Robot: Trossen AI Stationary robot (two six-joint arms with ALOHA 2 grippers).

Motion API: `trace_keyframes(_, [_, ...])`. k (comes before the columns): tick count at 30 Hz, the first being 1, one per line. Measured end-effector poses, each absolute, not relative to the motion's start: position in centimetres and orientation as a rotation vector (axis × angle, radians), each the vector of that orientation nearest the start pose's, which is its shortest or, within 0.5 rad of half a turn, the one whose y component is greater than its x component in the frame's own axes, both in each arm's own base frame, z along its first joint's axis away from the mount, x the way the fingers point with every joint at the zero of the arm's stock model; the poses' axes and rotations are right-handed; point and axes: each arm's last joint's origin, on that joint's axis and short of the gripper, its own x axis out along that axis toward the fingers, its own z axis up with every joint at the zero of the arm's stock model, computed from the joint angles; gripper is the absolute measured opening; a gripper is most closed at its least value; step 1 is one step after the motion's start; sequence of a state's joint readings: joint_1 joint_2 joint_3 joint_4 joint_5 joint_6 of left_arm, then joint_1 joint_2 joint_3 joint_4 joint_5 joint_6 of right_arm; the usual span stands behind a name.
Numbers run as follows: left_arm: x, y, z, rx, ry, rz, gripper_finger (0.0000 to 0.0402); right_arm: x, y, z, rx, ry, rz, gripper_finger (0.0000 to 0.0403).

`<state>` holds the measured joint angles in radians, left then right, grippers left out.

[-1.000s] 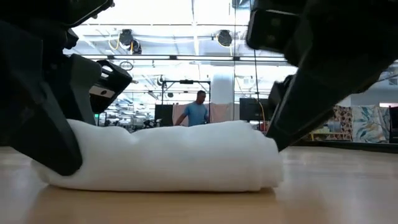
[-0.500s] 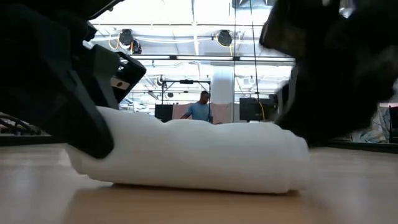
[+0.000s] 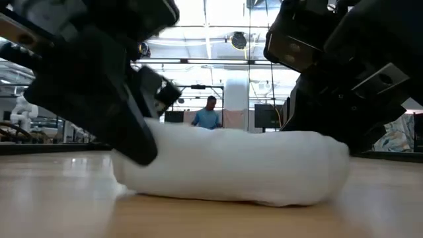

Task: Roll napkin
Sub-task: Roll the white table napkin

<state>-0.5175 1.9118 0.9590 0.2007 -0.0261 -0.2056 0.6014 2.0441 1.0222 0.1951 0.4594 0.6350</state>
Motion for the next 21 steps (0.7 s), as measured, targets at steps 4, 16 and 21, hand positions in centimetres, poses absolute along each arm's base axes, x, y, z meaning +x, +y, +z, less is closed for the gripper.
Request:
trace_keyframes(4, [32.4,-17.0,11.7,-0.108,0.824,-0.364,0.0040,32.3,20.7,9.2,0.176,0.714,-0.074,0.0001])
trace_keyframes(16, [33.0,-15.2,11.6,-0.309,0.901,-0.325,0.0040,31.3,20.1,12.5,0.018,0.756,-0.005,0.0023])
trace_keyframes(21, [33.1,-15.1,11.6,-0.327,0.907,-0.346,0.0040,30.1,20.2,14.8,0.001,0.755,0.000,0.0069])
